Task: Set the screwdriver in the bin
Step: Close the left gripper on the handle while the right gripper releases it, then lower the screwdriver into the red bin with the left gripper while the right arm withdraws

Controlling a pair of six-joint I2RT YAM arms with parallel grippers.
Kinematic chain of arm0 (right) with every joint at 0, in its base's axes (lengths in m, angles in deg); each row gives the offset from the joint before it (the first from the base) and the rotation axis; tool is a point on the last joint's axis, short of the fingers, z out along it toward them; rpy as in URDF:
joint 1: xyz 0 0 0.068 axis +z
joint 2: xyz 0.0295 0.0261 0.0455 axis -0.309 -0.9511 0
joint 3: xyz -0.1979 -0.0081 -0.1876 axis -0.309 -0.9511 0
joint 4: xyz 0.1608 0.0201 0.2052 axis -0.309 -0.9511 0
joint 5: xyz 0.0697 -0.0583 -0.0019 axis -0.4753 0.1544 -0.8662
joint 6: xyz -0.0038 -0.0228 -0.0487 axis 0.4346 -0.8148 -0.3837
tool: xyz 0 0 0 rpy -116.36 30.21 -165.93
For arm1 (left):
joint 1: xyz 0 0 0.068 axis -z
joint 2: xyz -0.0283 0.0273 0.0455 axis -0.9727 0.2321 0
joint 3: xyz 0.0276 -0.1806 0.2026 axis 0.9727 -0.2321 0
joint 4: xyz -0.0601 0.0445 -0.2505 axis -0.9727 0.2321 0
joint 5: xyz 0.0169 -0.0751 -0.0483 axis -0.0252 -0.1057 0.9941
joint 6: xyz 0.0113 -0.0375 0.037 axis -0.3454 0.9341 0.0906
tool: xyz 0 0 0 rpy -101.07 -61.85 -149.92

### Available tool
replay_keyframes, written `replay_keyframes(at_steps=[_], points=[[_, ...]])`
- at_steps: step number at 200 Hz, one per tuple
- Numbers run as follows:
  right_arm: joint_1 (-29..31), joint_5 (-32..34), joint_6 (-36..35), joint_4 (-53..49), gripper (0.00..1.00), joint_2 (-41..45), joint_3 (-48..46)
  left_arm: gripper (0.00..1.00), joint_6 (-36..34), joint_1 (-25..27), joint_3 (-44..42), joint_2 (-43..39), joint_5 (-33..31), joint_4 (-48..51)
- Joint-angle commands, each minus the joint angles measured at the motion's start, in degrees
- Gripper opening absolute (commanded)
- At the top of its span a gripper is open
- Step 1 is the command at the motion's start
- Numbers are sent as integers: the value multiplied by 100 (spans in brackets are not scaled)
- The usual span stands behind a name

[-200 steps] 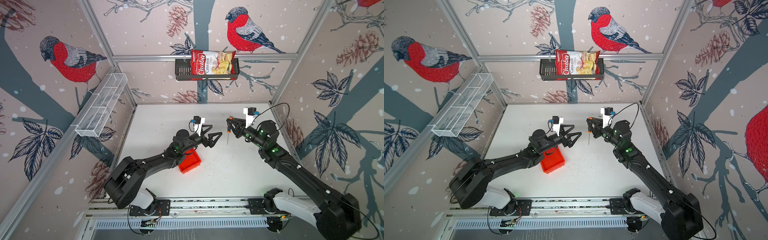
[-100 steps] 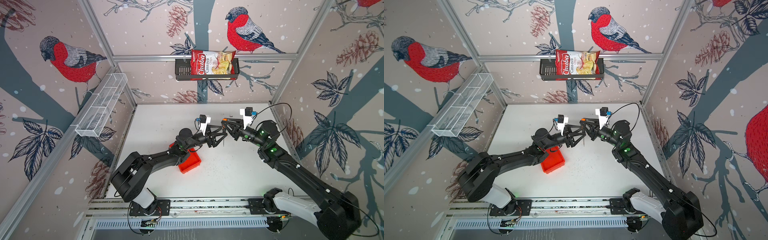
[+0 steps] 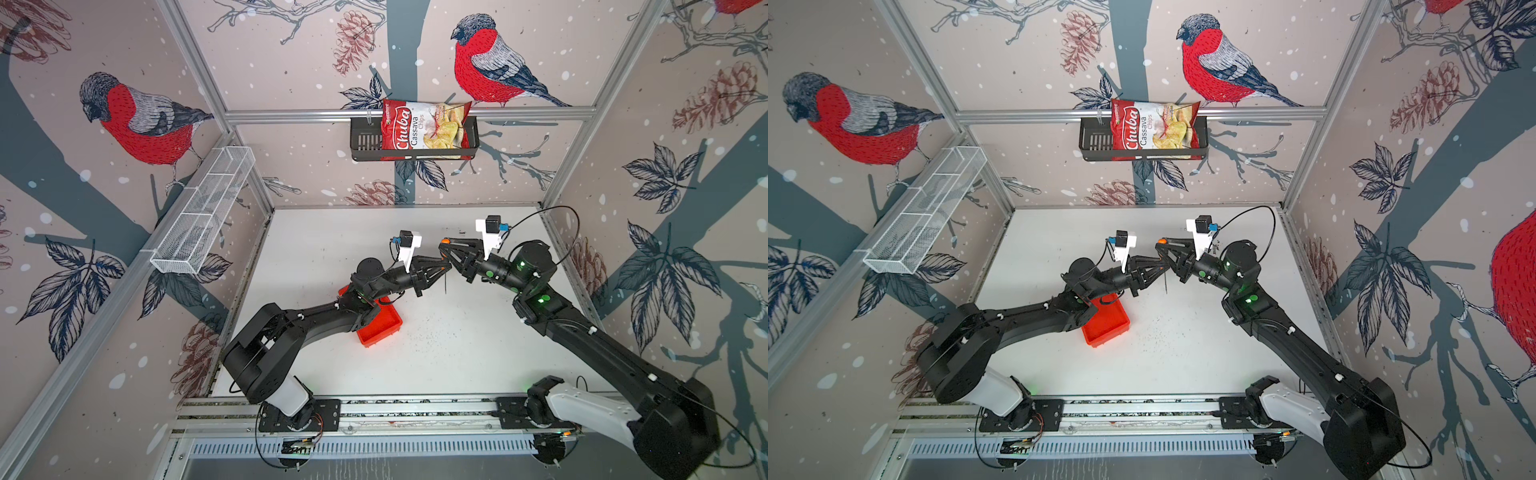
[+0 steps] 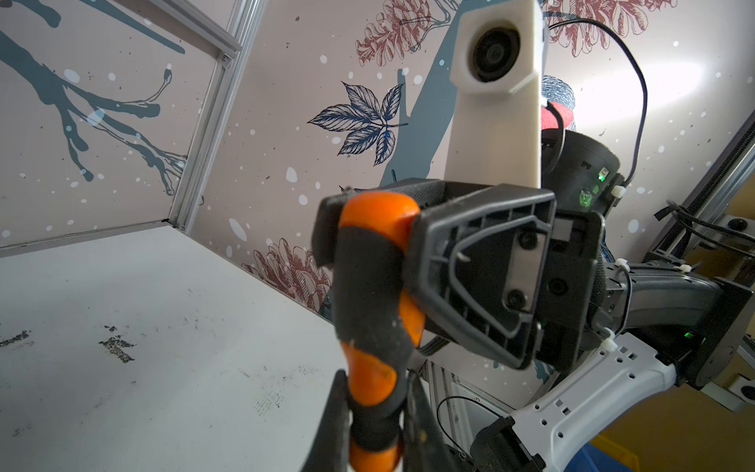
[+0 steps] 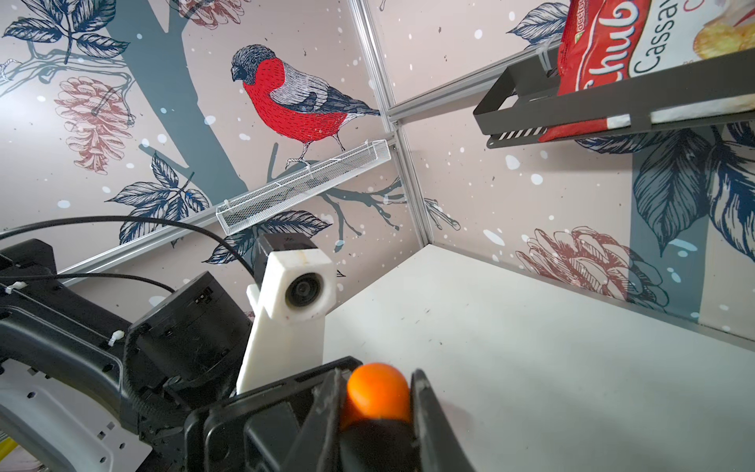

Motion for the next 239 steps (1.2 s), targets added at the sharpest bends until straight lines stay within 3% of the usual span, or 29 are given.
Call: replay_keyframes(at_steps=[1,18,33,72,92,129,178,208,239], points=[[0,61,-5,141,12,27,48,1,-165,6,-16,-59,107,-305],[6,74,-13,104,21,53,56,0,-246,6,-56,-96,53,-258],[6,83,-38,78,51,95,64,0,-327,4,-121,-174,-32,-176],[9,118,-111,26,79,208,154,0,-997,-11,-496,-691,-472,557],[32,54,-275,-2,88,174,228,0,-1469,-42,-782,-1180,-968,1359],[166,-114,-775,-309,94,25,425,0,-1575,-117,-1169,-2129,-2304,2816],[680,-278,-1683,-518,96,-218,425,0,-276,-176,-871,-2697,-4279,5709],[1074,-366,-2414,-1347,98,-581,677,0,202,-308,-560,-2512,-4700,6968],[1340,-112,-2953,-1967,99,-914,813,0,520,-580,-457,-2148,-4536,7348]])
